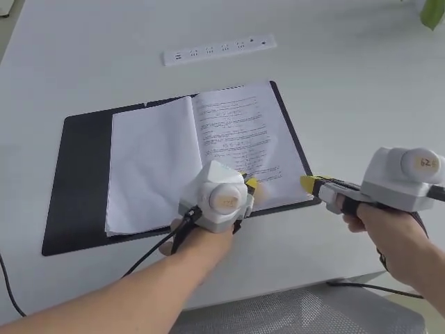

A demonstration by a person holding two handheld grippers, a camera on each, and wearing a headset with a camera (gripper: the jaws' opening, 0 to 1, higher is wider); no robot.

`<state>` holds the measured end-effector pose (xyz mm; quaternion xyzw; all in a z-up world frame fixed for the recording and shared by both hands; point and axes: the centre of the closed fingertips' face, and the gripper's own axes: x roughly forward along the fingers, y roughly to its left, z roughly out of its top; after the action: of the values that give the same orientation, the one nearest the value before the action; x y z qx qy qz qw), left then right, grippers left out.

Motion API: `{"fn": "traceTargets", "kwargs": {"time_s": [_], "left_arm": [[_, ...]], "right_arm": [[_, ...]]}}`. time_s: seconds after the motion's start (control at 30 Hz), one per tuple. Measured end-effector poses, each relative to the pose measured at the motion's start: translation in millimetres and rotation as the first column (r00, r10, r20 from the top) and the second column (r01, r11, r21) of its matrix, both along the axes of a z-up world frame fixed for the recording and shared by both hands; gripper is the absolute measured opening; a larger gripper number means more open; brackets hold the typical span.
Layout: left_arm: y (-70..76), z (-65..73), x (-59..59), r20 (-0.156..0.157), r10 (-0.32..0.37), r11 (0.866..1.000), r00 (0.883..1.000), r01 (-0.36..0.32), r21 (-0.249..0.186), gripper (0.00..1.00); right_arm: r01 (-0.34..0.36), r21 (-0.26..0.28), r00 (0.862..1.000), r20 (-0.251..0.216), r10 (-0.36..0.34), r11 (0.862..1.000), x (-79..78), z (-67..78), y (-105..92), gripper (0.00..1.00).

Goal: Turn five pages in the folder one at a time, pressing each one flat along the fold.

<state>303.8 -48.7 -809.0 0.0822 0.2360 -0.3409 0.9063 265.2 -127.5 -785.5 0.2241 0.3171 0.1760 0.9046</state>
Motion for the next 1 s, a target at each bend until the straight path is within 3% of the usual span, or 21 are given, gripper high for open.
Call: {"fn": "traceTargets", "kwargs": {"time_s": [0.3, 0.4, 0.53, 0.63, 0.87, 0.93, 1.0], "left_arm": [[-0.6, 1.6, 0.1, -0.012, 0.009, 1.000, 1.000, -0.009, -0.013, 0.07], [1.2, 4.0, -2.0, -0.036, -0.010, 1.000, 0.999, 0.010, -0.006, 0.06], [16.7, 7.5, -6.2, -0.064, -0.003, 1.000, 0.998, 0.004, 0.012, 0.06], [29.6, 17.6, -8.9, -0.061, 0.012, 1.000, 0.998, -0.013, -0.019, 0.08], [65.6, 52.3, -14.1, -0.021, 0.033, 0.996, 0.999, -0.034, -0.082, 0.08], [76.2, 59.9, -15.2, -0.007, 0.041, 0.995, 0.999, -0.041, -0.086, 0.09], [85.5, 68.6, -17.2, -0.002, 0.049, 0.992, 0.999, -0.049, -0.116, 0.09]], "right_arm": [[0.000, 0.010, 1.000, 0.016, 0.000, 1.000, 0.1, 10.6, 4.1, 0.00], [-0.010, 0.011, 0.999, 0.038, 0.009, 1.000, 1.0, 20.9, 7.7, 0.00], [-0.032, 0.023, 0.997, 0.069, 0.030, 0.999, 1.6, 38.1, 17.6, 0.00], [-0.067, 0.035, 0.993, 0.096, 0.063, 0.997, 0.5, 51.7, 30.8, 0.00], [-0.183, 0.059, 0.971, 0.165, 0.172, 0.981, -3.1, 82.0, 82.1, 0.00], [-0.201, 0.069, 0.967, 0.172, 0.187, 0.977, -3.5, 86.3, 94.6, 0.00], [-0.226, 0.080, 0.961, 0.181, 0.209, 0.971, -4.5, 90.4, 108.0, 0.00]]}}
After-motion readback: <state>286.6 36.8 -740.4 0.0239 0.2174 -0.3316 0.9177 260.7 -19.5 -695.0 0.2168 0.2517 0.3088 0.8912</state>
